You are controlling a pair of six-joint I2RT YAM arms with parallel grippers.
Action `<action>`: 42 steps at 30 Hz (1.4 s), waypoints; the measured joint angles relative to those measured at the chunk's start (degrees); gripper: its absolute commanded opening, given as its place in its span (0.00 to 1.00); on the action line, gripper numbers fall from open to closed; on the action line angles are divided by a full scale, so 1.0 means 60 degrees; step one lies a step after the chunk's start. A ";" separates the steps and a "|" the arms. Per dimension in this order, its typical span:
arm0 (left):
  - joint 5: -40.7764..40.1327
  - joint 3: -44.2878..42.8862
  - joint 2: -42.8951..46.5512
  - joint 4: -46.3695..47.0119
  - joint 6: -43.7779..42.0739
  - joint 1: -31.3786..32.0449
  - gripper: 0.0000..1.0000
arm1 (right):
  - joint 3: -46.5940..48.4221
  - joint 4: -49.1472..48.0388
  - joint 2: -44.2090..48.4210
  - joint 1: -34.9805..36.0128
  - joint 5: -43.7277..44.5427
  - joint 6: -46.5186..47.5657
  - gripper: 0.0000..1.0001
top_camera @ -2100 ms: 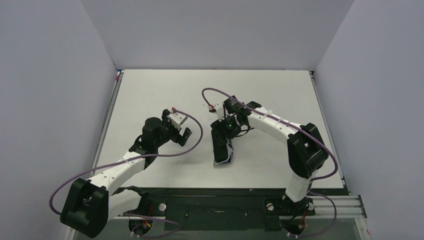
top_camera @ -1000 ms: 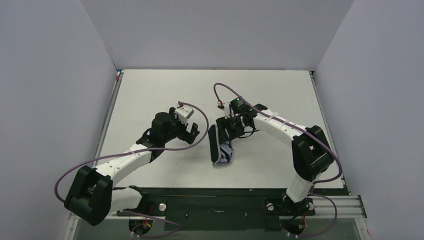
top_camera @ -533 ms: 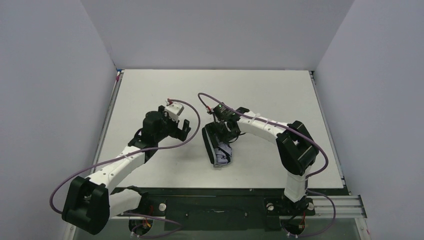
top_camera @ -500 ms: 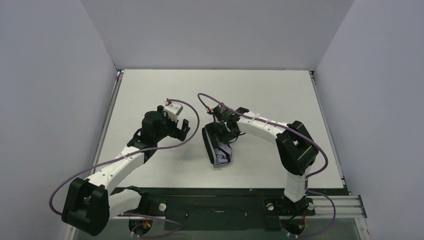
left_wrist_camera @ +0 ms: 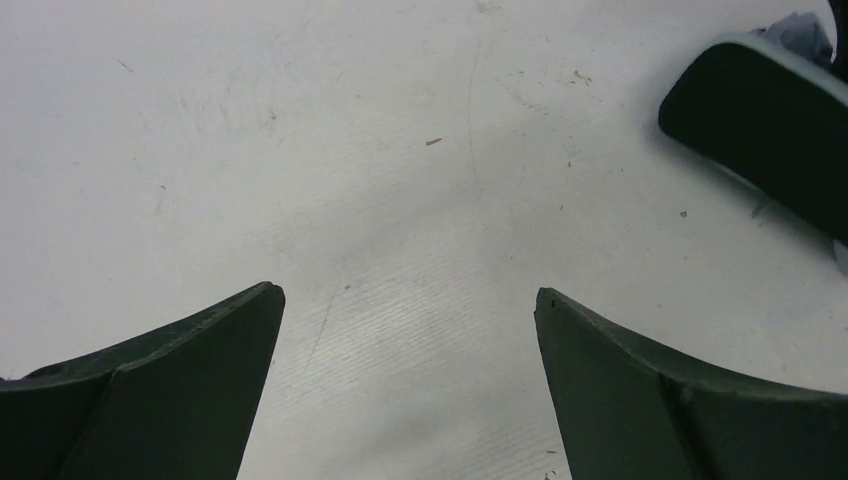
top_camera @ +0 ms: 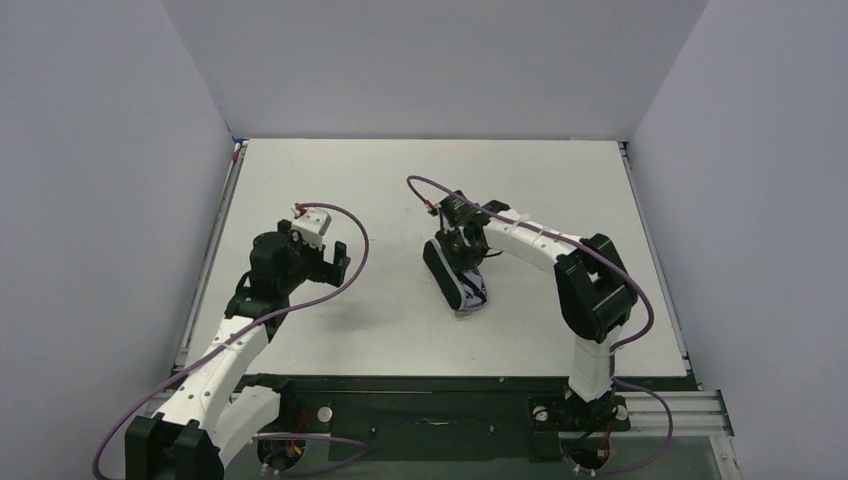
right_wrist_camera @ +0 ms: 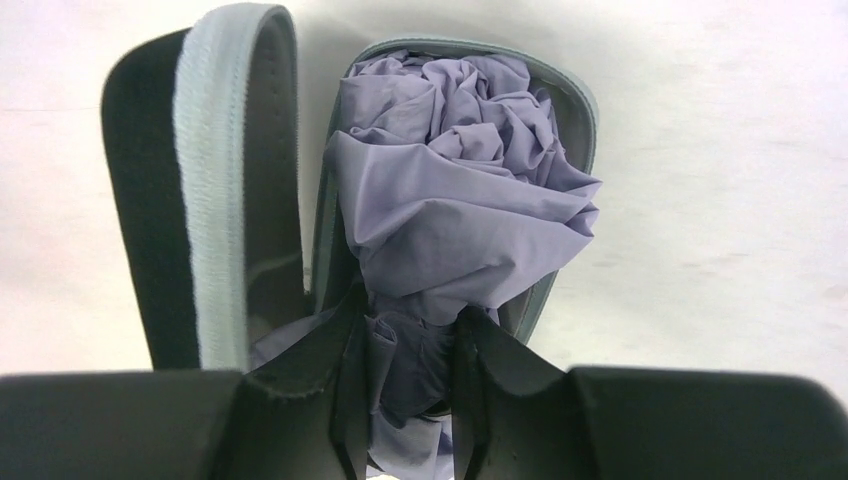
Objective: Open the umbrella
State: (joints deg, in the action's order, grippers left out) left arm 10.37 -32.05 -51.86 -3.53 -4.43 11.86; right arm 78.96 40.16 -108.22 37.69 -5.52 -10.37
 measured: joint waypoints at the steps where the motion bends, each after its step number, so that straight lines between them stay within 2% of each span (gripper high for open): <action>1: 0.0033 0.0018 -0.0011 -0.0025 -0.0051 -0.0007 0.97 | -0.0007 0.0036 0.0015 -0.0200 0.0069 0.0237 0.00; 6: 0.0197 0.0025 -0.0419 0.0062 -0.0204 -0.0007 0.97 | -0.0171 0.0295 0.0160 -0.1971 0.0678 0.2084 0.00; 12: 0.0364 -0.0178 -0.1526 0.0135 -0.0423 -0.0018 0.97 | 0.0000 0.0907 0.0149 -0.4816 0.1180 0.4233 0.00; 14: 0.0419 -0.0375 -0.1847 0.0208 -0.0481 -0.0029 0.97 | 0.0492 0.1537 0.0080 -0.5632 0.1213 0.4798 0.00; 17: 0.0506 -0.0678 -0.2218 0.0437 -0.0554 -0.0058 0.97 | 0.1548 0.2248 -0.0076 -0.6186 0.1071 0.5268 0.00; 19: 0.0546 -0.0896 -0.2404 0.0572 -0.0565 -0.0058 1.00 | 0.2422 0.2586 -0.0189 -0.6357 0.0838 0.5482 0.00; 24: 0.0561 -0.1249 -0.2546 0.0663 -0.0645 -0.0069 0.97 | 0.4182 0.3279 -0.0215 -0.6608 0.0288 0.5727 0.00; 33: 0.0561 -0.1876 -0.2616 0.0379 -0.0543 -0.0153 0.97 | 0.5490 0.4054 0.0288 -0.6655 -0.1217 0.5530 0.00; 39: 0.0911 -0.2441 -0.2499 0.0226 0.0157 -0.0197 0.97 | 0.5617 0.3606 0.1239 -0.6138 -0.2787 0.3952 0.00; 42: 0.1654 -0.2834 -0.2382 0.0091 0.0648 -0.0193 0.97 | 0.4998 0.2193 0.2102 -0.5417 -0.3195 0.2444 0.00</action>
State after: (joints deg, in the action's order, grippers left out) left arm 20.29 -49.06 -66.15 -2.98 -0.54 10.70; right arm 108.95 53.32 -95.61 5.19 -24.69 4.29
